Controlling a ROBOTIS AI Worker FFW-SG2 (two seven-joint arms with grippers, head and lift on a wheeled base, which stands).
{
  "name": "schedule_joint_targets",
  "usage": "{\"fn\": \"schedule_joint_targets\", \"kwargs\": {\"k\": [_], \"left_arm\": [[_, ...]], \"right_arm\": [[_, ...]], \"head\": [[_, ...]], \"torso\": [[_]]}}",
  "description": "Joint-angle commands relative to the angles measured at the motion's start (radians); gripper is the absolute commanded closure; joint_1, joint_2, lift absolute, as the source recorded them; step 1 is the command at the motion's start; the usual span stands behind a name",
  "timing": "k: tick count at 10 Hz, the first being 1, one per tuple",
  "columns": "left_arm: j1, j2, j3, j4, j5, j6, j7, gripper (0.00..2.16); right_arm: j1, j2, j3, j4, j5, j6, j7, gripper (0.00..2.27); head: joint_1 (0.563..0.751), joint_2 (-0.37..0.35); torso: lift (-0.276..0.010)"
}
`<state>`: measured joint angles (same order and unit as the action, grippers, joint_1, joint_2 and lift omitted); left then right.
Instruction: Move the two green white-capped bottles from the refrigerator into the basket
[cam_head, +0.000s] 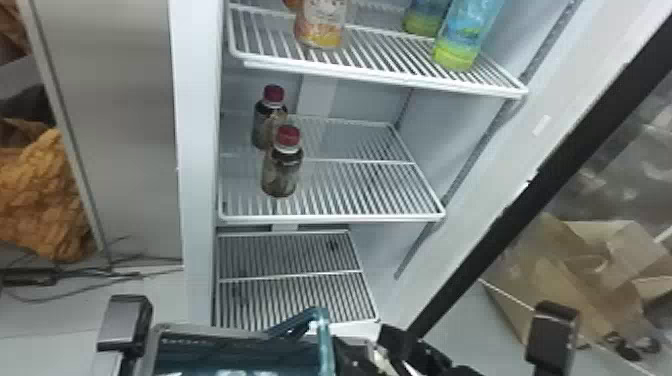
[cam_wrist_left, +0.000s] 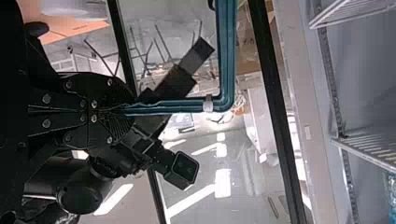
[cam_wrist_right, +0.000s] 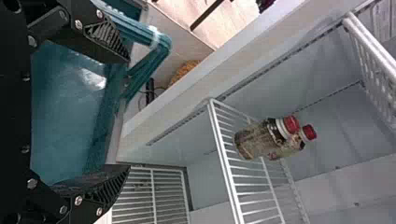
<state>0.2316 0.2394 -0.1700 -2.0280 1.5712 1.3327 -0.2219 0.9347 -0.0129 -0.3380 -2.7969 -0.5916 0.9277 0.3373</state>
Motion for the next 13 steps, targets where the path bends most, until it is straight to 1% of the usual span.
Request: {"fn": "schedule_joint_targets", "kwargs": {"k": [1, 4, 6, 7, 9, 11, 13], "left_arm": [[-0.001, 0.000, 0.000, 0.002, 0.000, 0.000, -0.001, 1.13], [-0.001, 0.000, 0.000, 0.002, 0.000, 0.000, -0.001, 1.13], [-0.003, 0.000, 0.000, -0.001, 0.000, 0.000, -0.001, 1.13], [-0.003, 0.000, 0.000, 0.002, 0.000, 0.000, -0.001, 1.13], [-0.001, 0.000, 0.002, 0.004, -0.004, 0.000, 0.001, 1.13], [-0.001, -0.002, 0.002, 0.004, -0.002, 0.000, 0.002, 1.13], [-0.001, -0.002, 0.002, 0.004, 0.000, 0.000, 0.002, 1.13]], "right_arm": [[-0.007, 0.005, -0.009, 0.003, 0.023, -0.047, 0.002, 0.23], [-0.034, 0.008, -0.025, 0.027, 0.049, -0.123, 0.019, 0.23], [-0.049, 0.014, -0.041, 0.032, 0.079, -0.152, 0.025, 0.23], [-0.054, 0.014, -0.041, 0.039, 0.097, -0.191, 0.025, 0.23], [-0.078, 0.014, -0.039, 0.101, 0.115, -0.331, 0.048, 0.23], [-0.088, 0.014, -0.029, 0.147, 0.163, -0.523, 0.055, 0.23], [-0.100, 0.014, -0.021, 0.169, 0.193, -0.587, 0.054, 0.24]], "head": [[0.695, -0.350], [0.695, -0.350], [0.695, -0.350], [0.695, -0.350], [0.695, -0.350], [0.695, -0.350], [0.695, -0.350]], "torso": [[-0.263], [-0.263], [-0.263], [-0.263], [-0.263], [-0.263], [-0.263]]}}
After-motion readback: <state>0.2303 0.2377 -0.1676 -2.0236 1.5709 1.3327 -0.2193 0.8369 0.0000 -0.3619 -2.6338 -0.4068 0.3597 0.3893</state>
